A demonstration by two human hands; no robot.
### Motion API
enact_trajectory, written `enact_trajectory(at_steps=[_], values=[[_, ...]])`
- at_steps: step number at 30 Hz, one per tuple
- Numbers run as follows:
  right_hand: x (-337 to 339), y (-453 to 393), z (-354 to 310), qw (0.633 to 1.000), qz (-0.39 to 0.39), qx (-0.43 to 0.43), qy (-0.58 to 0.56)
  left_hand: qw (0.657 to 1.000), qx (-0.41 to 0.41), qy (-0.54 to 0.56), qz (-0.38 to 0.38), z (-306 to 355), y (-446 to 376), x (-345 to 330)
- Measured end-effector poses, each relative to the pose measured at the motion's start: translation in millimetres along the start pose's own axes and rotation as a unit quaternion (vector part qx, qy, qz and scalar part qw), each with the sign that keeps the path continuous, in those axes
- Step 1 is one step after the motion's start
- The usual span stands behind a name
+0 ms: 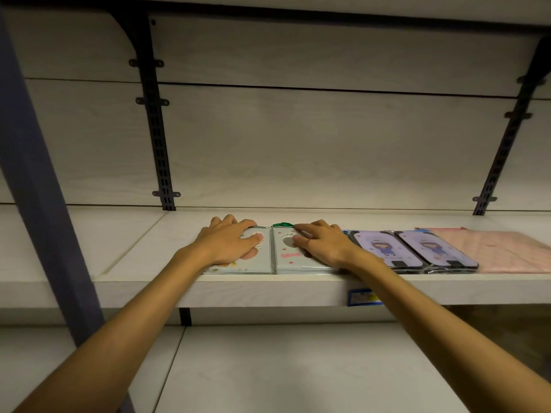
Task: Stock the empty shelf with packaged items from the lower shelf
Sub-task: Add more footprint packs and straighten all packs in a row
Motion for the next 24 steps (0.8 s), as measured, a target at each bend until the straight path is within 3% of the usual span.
enact_trajectory(at_steps=[11,19,24], values=[[1,8,-6,1.000,0.008,-0.004,-0.013,0.999,-0.003,0.031,0.005,-3,0,2],[12,1,-9,0.999,-0.035,0.001,-0.004,0.999,-0.008,-0.039,0.009,2,-8,10],[52,15,7,0.996,0.082,0.018,0.004,0.995,-0.059,-0.007,0.086,47,1,31]])
Point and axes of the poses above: each hand's wrist, its own y-axis away from the middle knuckle, its own x-axis out of the back of the hand, z = x × y, the point moved 7 cm from there along -y, towards the middle knuckle, and after that the axes turned 7 degrees about y, right-handed, at the moved point
